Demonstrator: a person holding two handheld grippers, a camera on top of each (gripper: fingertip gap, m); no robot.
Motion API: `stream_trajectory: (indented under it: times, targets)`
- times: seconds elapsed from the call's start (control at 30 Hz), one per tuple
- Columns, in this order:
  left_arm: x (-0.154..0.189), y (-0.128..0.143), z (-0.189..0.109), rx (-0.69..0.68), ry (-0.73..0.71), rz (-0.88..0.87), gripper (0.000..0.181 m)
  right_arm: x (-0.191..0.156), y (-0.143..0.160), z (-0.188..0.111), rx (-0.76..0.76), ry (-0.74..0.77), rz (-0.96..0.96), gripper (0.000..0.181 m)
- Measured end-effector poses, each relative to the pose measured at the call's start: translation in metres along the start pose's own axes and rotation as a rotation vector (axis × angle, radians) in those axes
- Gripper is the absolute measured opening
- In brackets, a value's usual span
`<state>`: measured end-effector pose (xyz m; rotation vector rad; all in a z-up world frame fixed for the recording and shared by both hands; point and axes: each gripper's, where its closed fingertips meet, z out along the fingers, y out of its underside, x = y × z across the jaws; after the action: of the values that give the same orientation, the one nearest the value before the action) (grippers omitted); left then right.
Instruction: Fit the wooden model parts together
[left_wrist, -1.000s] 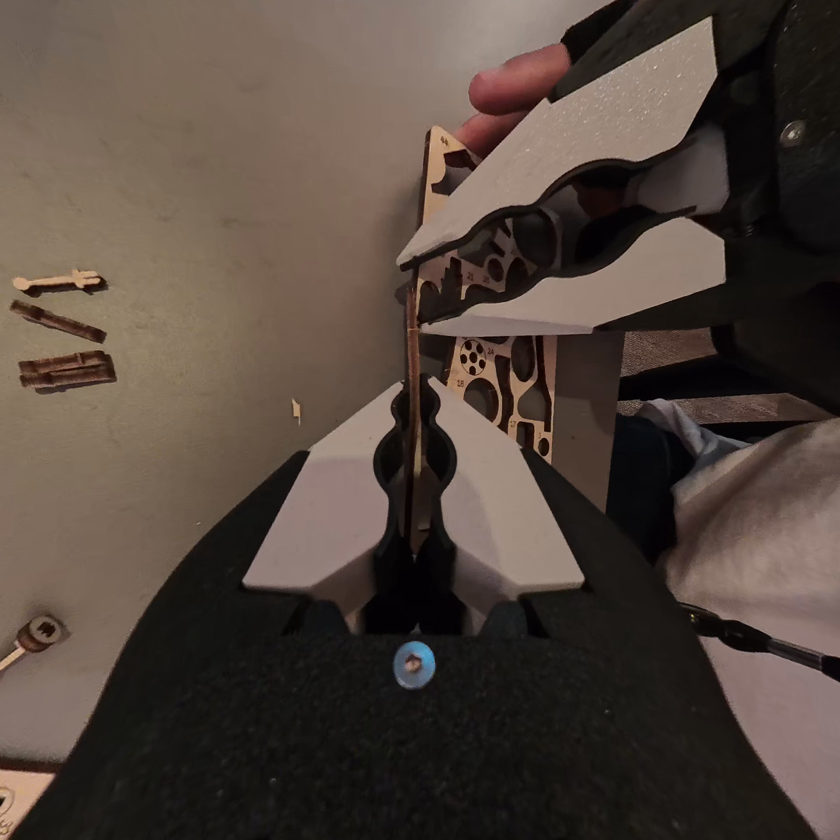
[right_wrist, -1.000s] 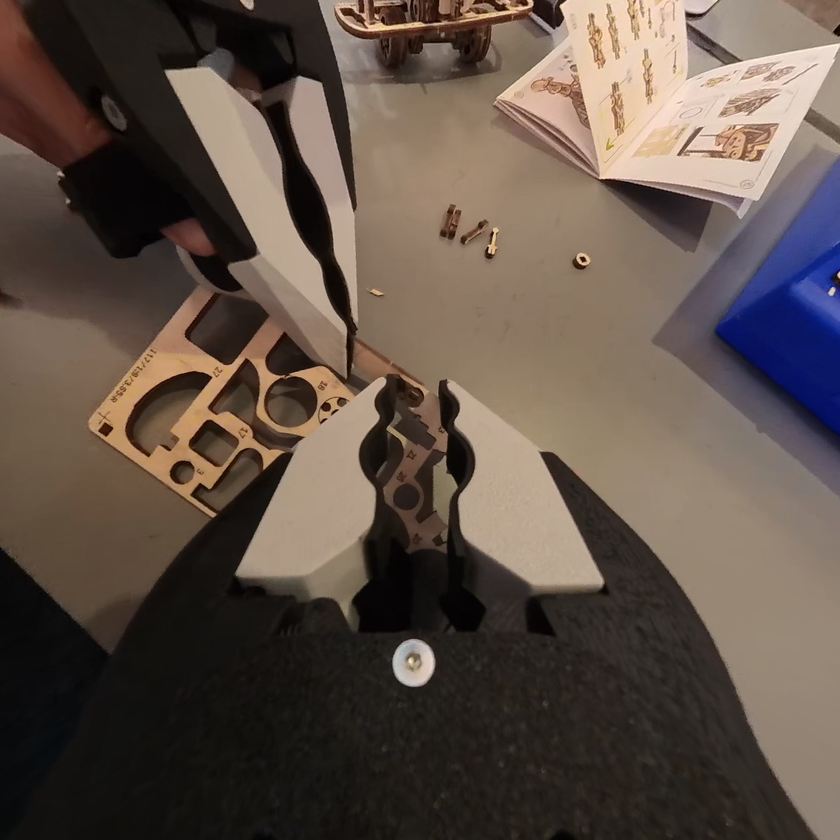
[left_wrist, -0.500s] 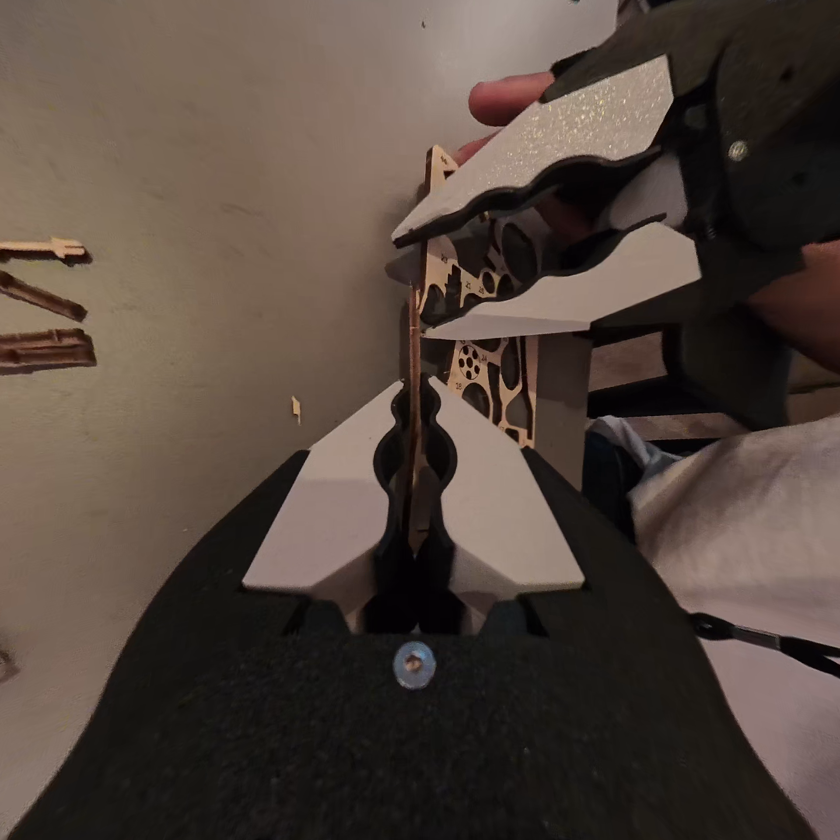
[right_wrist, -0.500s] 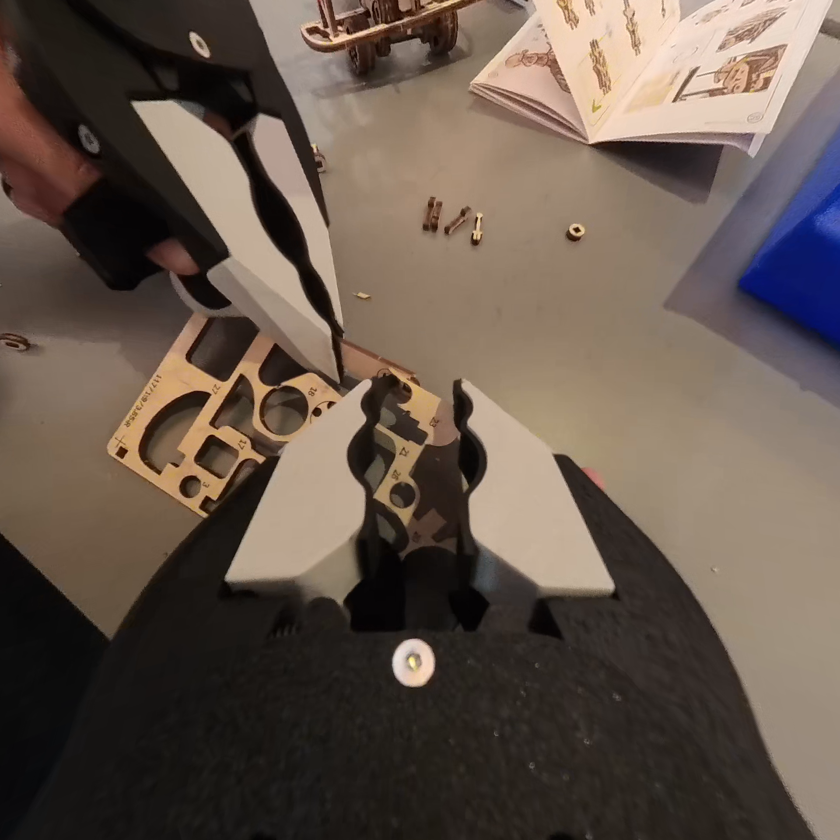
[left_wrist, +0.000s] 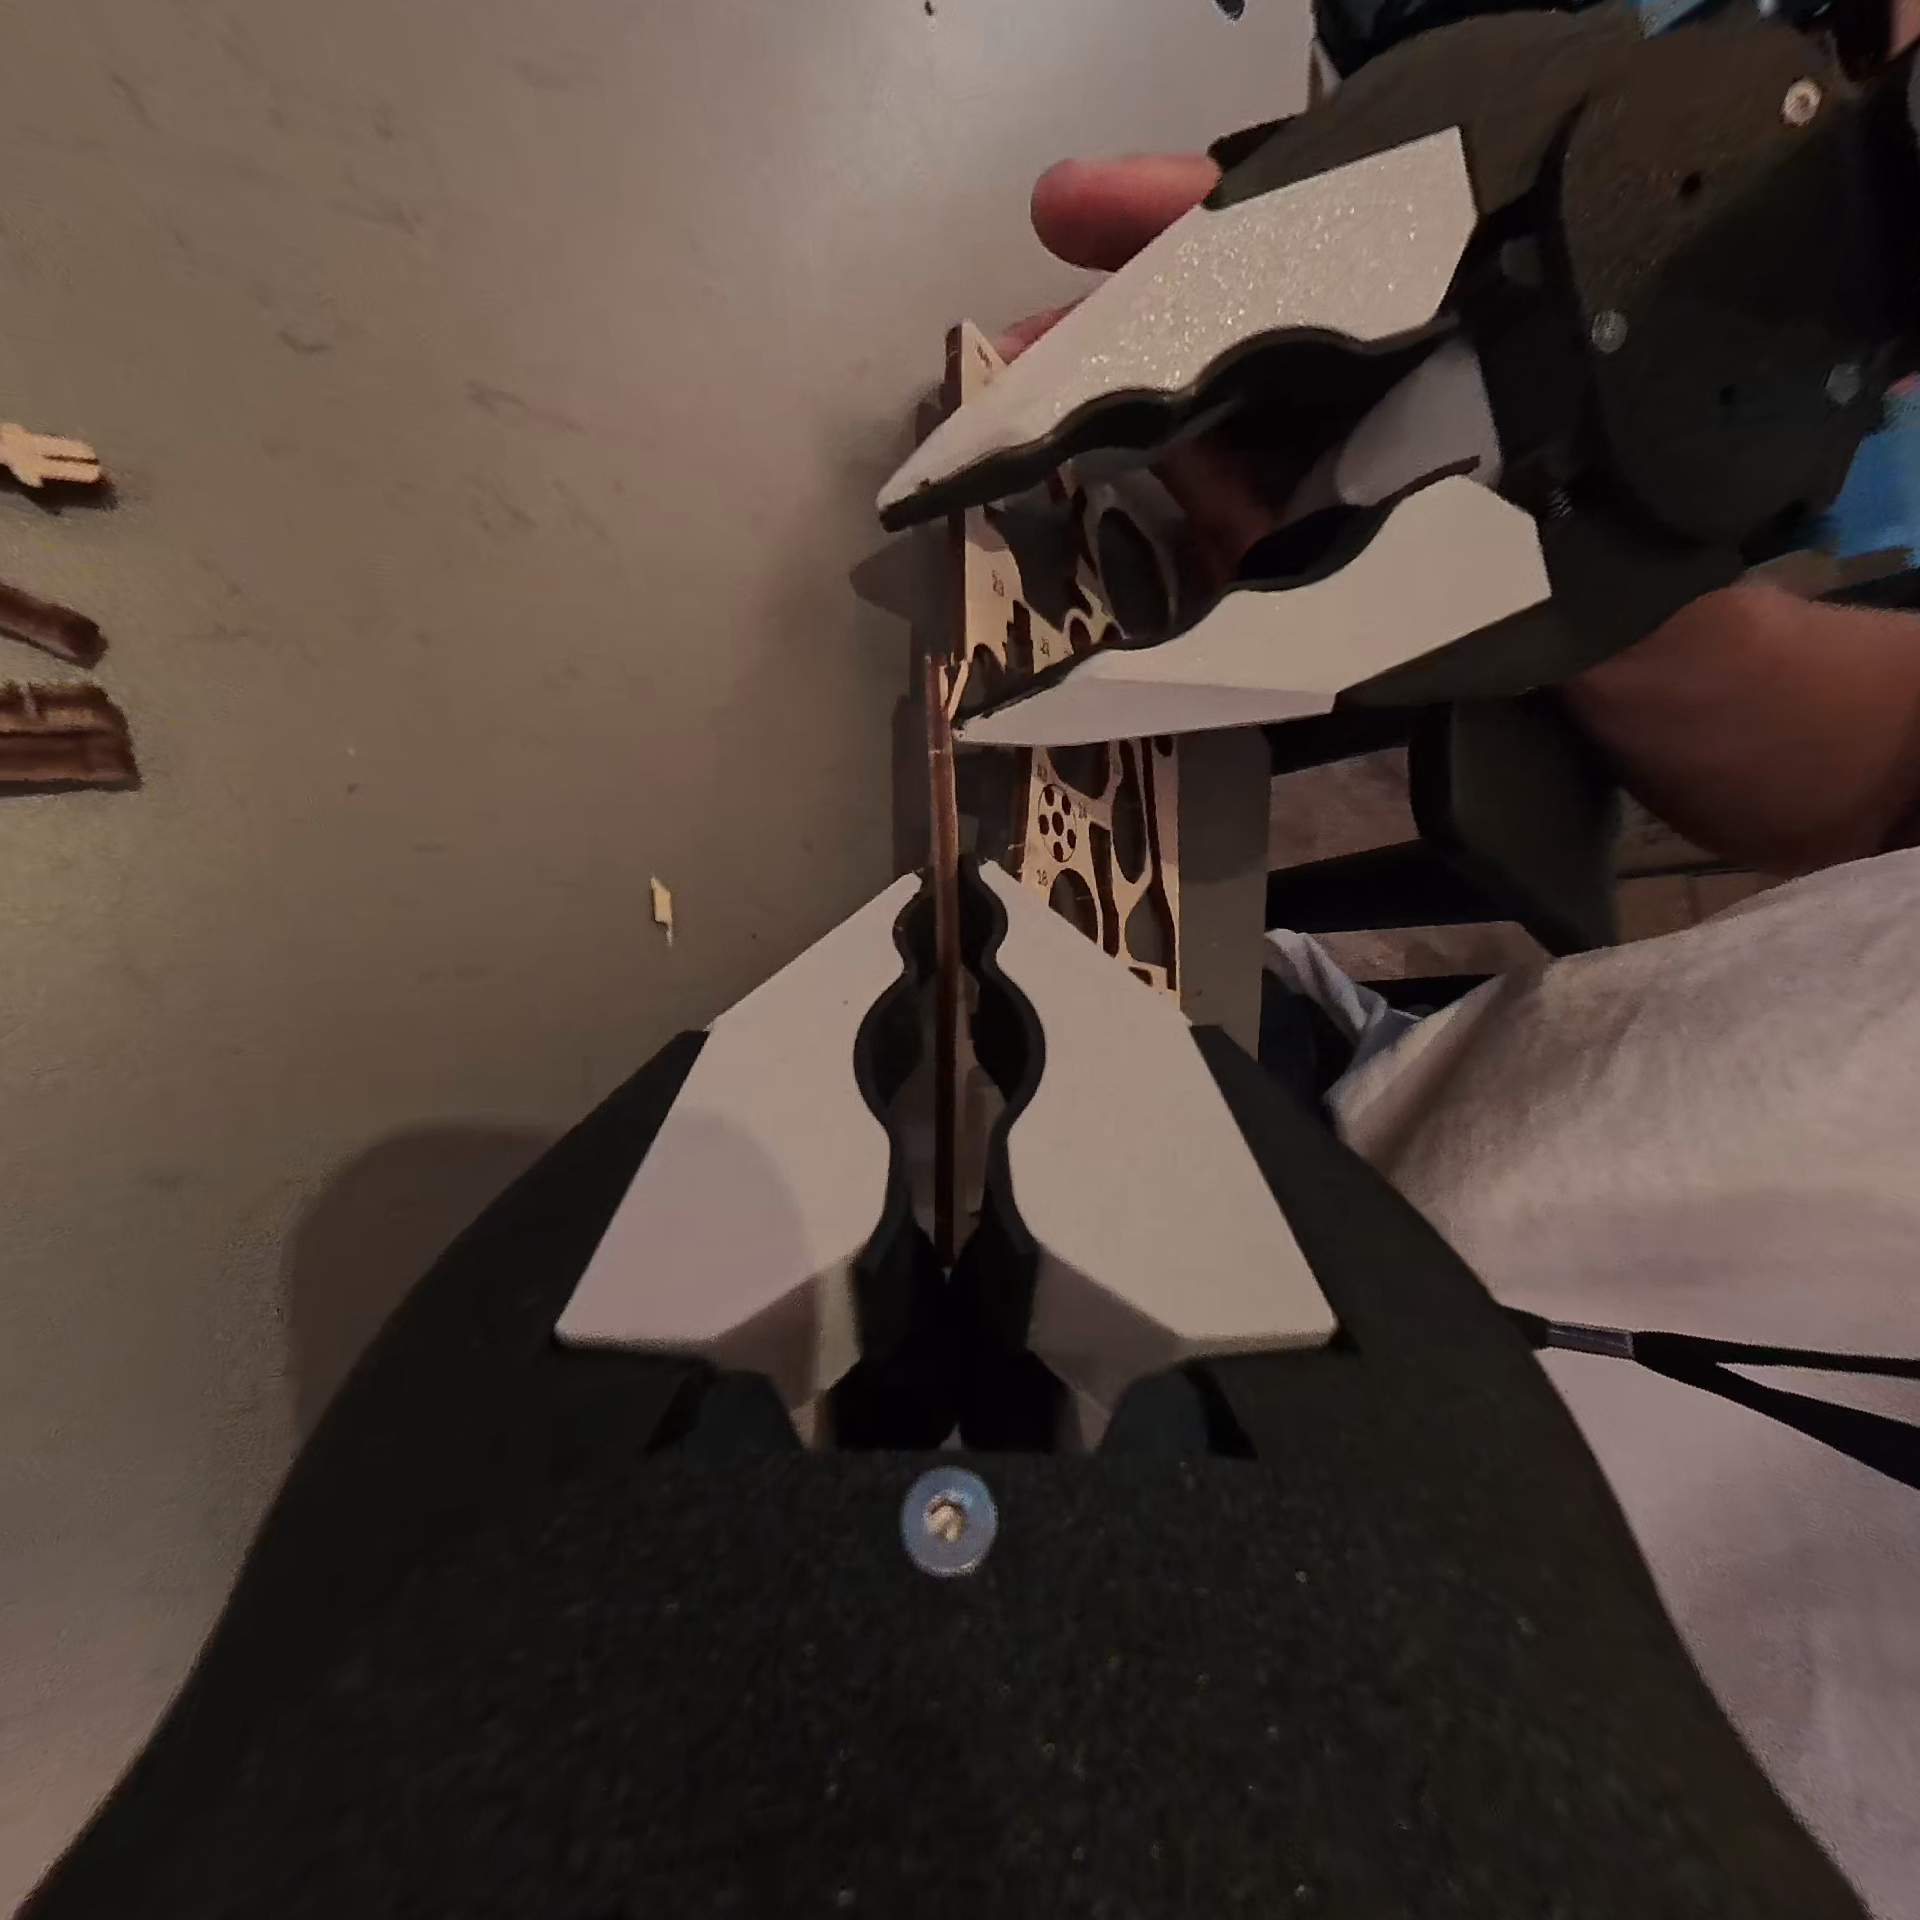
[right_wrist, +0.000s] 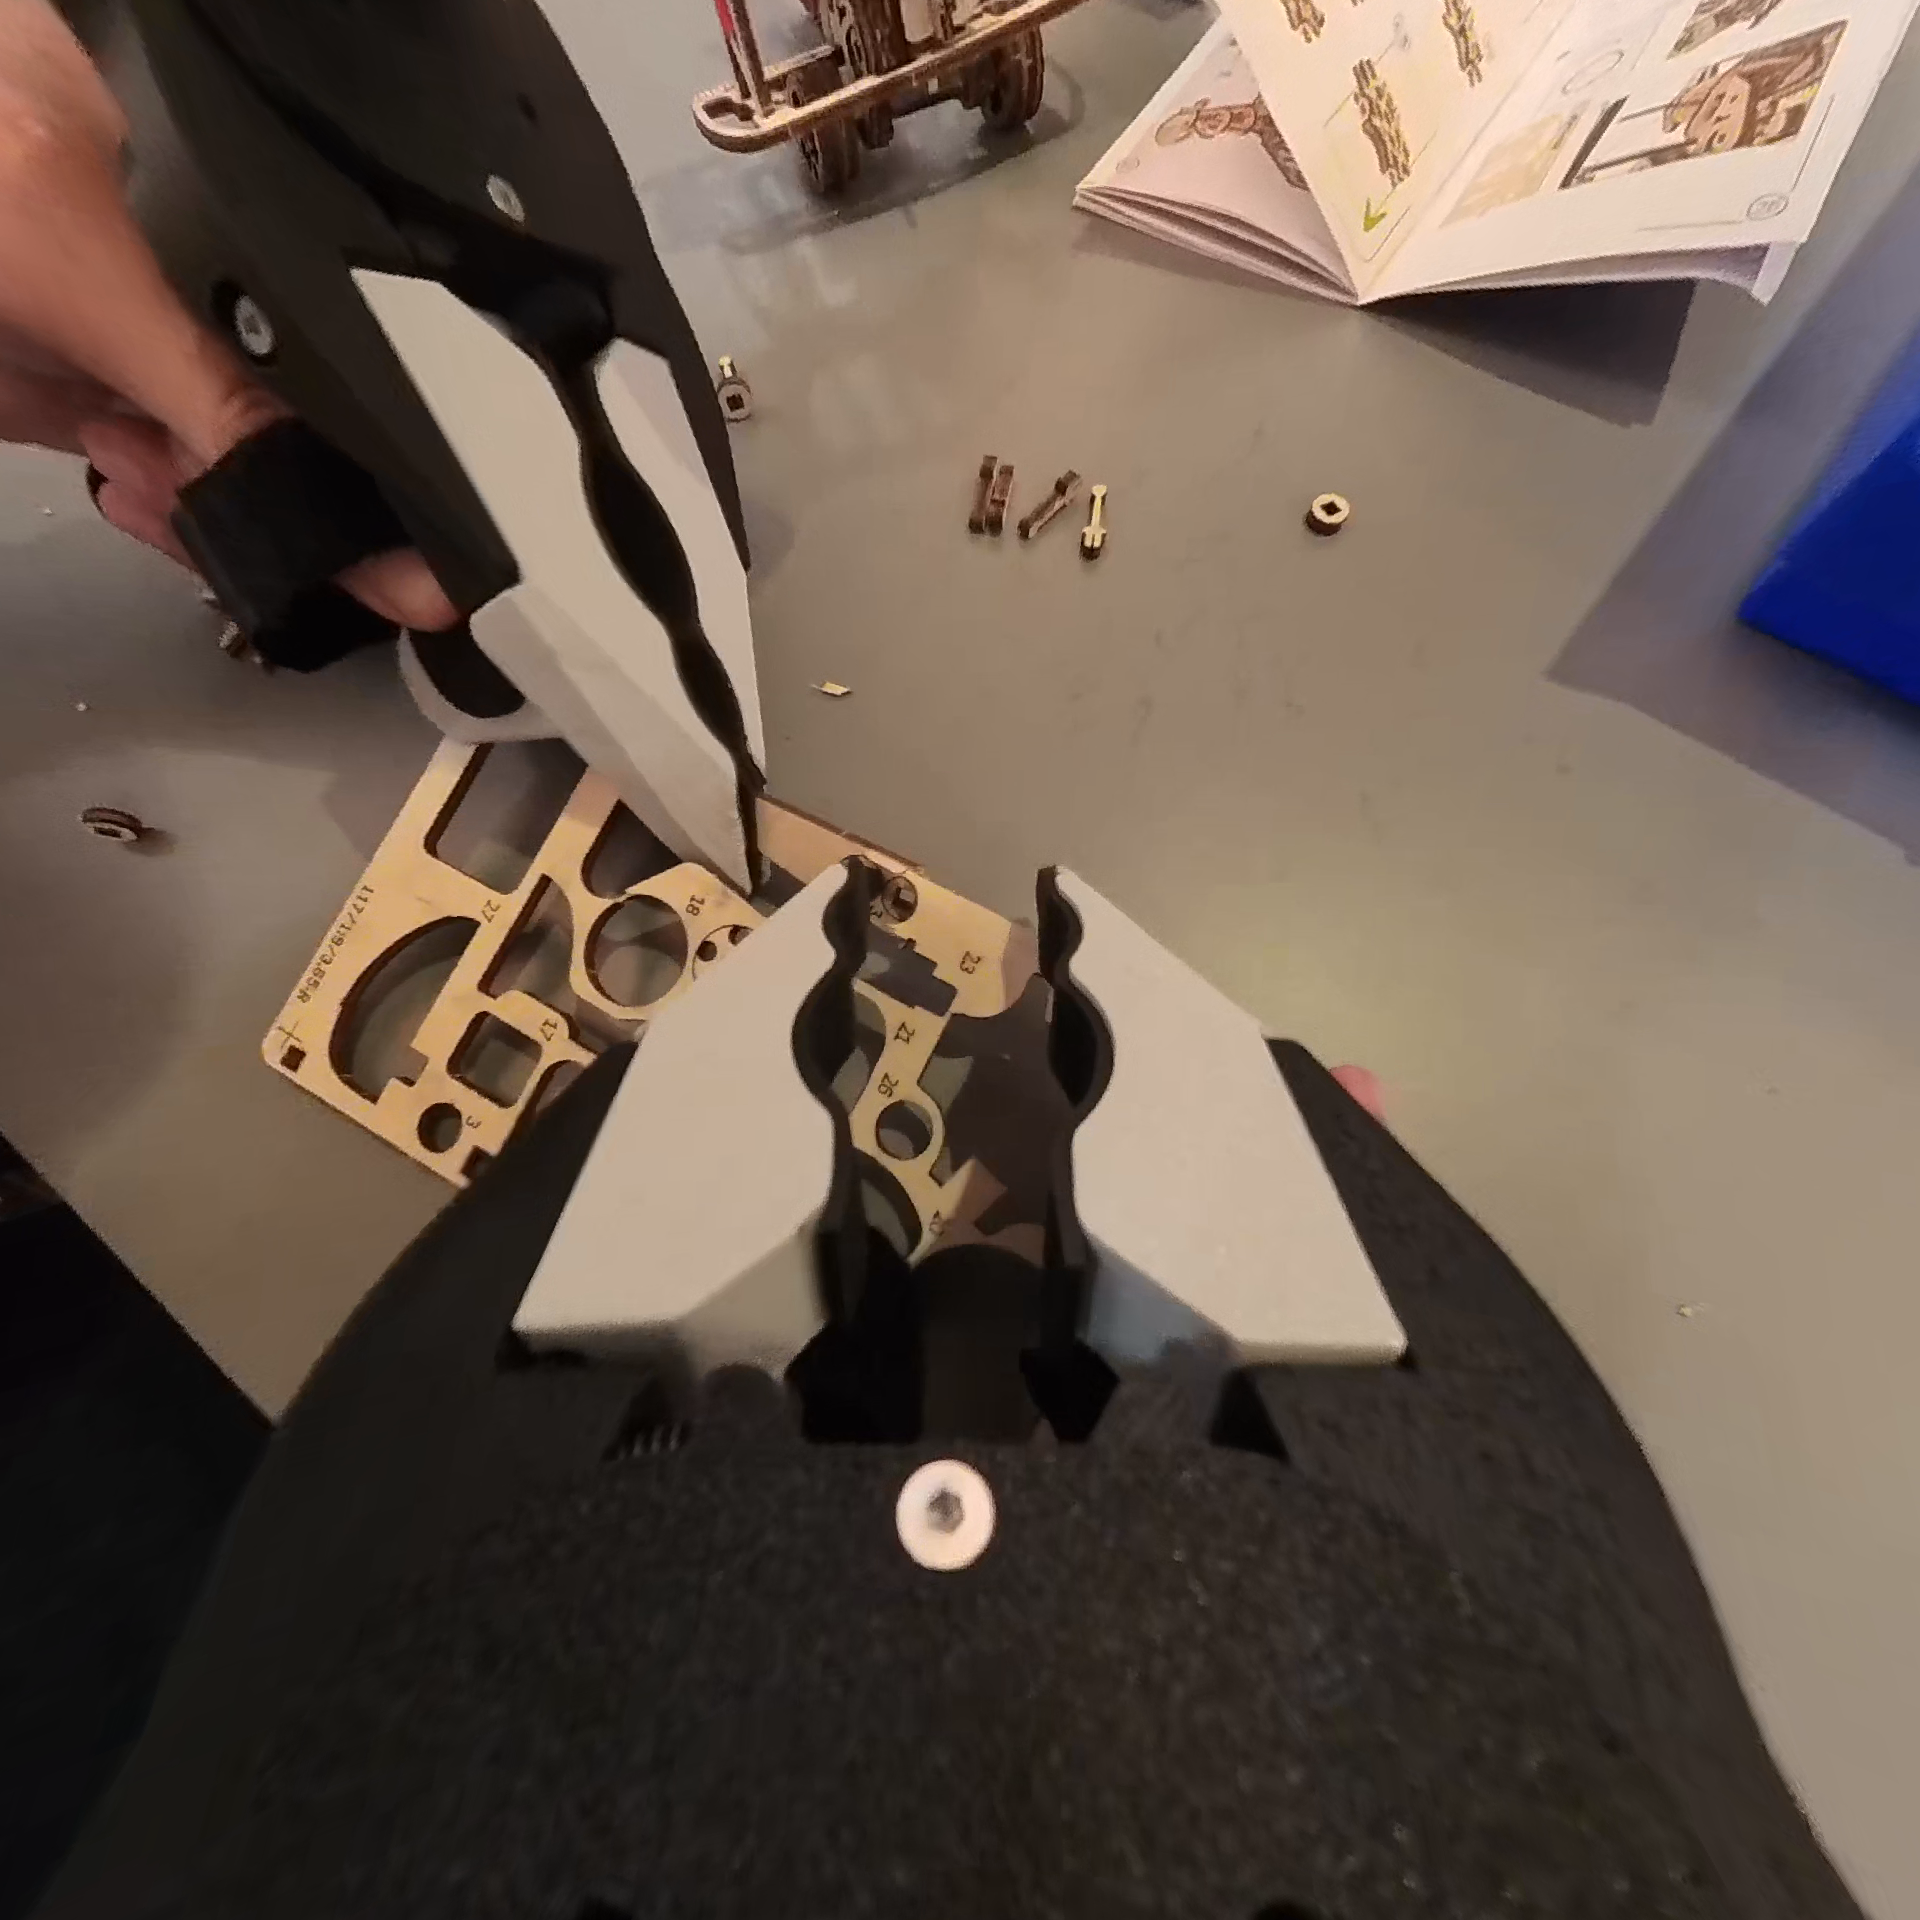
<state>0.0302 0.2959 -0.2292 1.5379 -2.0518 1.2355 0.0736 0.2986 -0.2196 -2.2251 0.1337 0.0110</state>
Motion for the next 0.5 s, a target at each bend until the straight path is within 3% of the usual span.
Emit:
stream_trajectory:
  times: [0.13, 0.37, 0.5]
  targets:
    - [-0.0032, -0.0003, -0.0011, -0.028, -0.118, 0.094, 0.000, -0.0001, 0.0017, 0.0012, -0.032, -0.001, 0.002, 0.031]
    - [-0.0048, -0.0010, -0.0012, -0.026, -0.152, 0.136, 0.001, -0.0005, 0.0048, 0.0037, -0.080, -0.021, 0.025, 0.030]
    - [-0.0025, -0.0014, 0.0022, -0.044, -0.207, 0.220, 0.002, -0.0016, 0.0040, 0.0072, -0.085, -0.002, -0.029, 0.015]
